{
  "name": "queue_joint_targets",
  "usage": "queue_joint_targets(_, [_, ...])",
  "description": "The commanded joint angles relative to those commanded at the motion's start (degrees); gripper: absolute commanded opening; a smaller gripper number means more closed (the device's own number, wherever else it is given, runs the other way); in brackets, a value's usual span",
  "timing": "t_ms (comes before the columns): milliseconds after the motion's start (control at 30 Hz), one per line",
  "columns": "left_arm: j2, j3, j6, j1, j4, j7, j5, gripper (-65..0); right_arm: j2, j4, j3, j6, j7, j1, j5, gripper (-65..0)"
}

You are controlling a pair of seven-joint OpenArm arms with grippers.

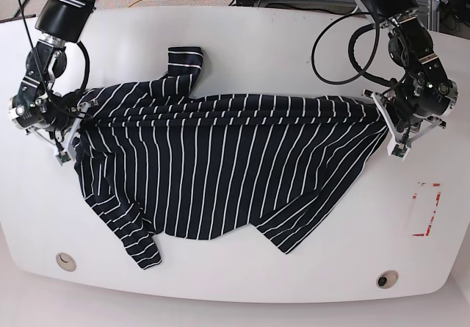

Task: Layout the t-shirt on the table in an organized manner, then fold the t-shirt properly
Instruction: 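Pull the shirt edge taut with both grippers, spreading it apart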

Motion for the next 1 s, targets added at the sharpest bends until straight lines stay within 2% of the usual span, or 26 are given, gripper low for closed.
queue_joint_targets(233, [-0.35, 0.00, 0.00, 5.19, 0.26, 0.00, -0.09, -65.0, -0.79, 6.51, -0.18, 0.00, -0.18, -5.71, 0.00, -61.7])
queue_joint_targets(733, [-1.58, 0.00, 0.00, 14.24, 2.11, 0.00, -0.09, -65.0, -2.29, 9.93, -0.18, 0.00, -1.14, -13.45, 0.00, -60.2])
queue_joint_targets(767, [-1.85, 0.00, 0.00, 14.33, 2.11, 0.00, -0.09, -65.0, -2.29, 9.93, -0.18, 0.00, -1.23, -13.54, 0.00, -58.7])
queue_joint_targets(833, [-2.55, 0.00, 0.00, 14.42, 2.11, -0.09, -0.09, -63.5, -2.37, 10.02, 0.00, 0.00, -1.23, -13.80, 0.00, -49.8])
queue_joint_targets(933, [-3.69, 0.00, 0.00, 14.42, 2.11, -0.18, -0.09, -56.1, -2.99, 11.25, 0.26, 0.00, -1.14, -14.24, -0.09, -36.8])
queue_joint_targets(1000, [-4.92, -0.09, 0.00, 13.89, 2.11, -0.26, -0.09, -48.1, -3.52, 14.07, 1.67, 0.00, -1.05, -14.42, -0.09, -24.9])
